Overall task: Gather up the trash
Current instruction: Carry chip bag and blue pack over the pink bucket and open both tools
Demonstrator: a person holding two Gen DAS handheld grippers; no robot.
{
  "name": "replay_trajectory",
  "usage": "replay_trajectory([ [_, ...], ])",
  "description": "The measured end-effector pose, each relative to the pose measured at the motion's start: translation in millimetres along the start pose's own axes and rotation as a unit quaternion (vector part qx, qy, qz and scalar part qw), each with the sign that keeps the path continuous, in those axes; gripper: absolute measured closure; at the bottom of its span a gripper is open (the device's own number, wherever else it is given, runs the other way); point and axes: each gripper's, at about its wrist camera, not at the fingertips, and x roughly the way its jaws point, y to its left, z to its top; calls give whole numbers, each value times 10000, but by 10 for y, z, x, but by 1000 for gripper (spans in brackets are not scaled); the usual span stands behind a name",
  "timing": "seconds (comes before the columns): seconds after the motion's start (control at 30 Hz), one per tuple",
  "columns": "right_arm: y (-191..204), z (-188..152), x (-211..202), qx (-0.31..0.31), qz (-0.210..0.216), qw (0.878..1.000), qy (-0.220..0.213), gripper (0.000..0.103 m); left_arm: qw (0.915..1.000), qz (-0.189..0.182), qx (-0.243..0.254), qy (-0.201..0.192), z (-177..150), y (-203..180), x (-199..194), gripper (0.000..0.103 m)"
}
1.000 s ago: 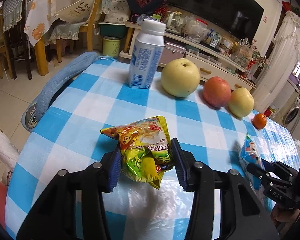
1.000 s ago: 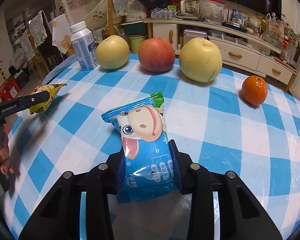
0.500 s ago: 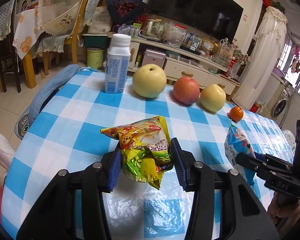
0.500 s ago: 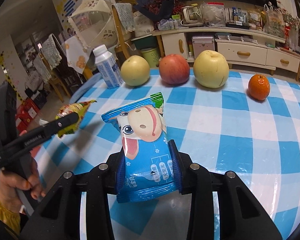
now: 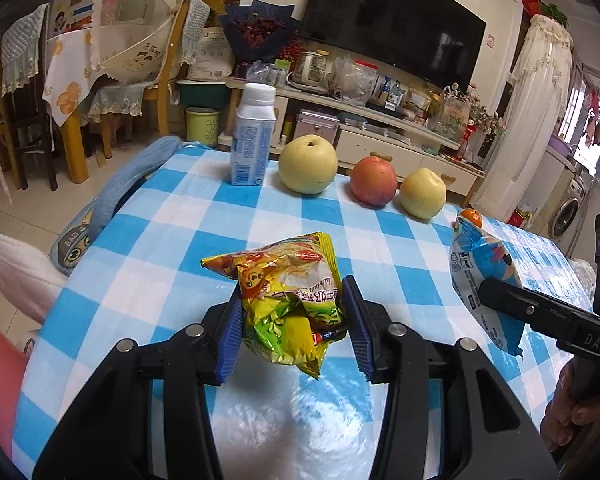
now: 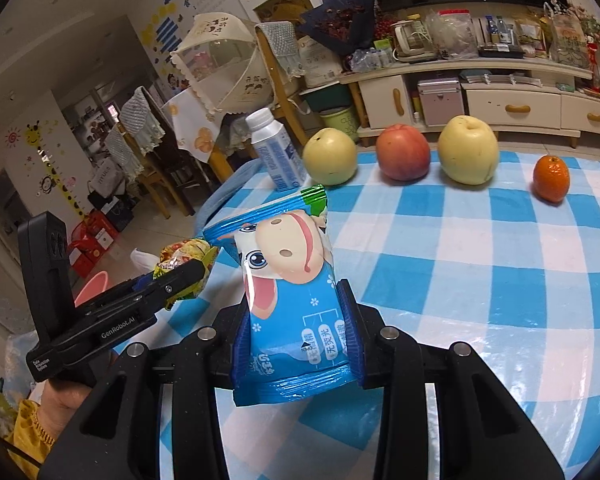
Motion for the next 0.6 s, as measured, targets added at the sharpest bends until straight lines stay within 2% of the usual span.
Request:
replay_trajectory([
  [0.4, 241, -115, 158, -144, 217, 9994, 224, 63, 9981, 509, -271, -207, -229, 360, -556, 55],
  [0.6, 413, -140, 208, -260, 300, 9988, 289, 63, 9961, 718, -352, -374, -189, 525, -712, 55],
])
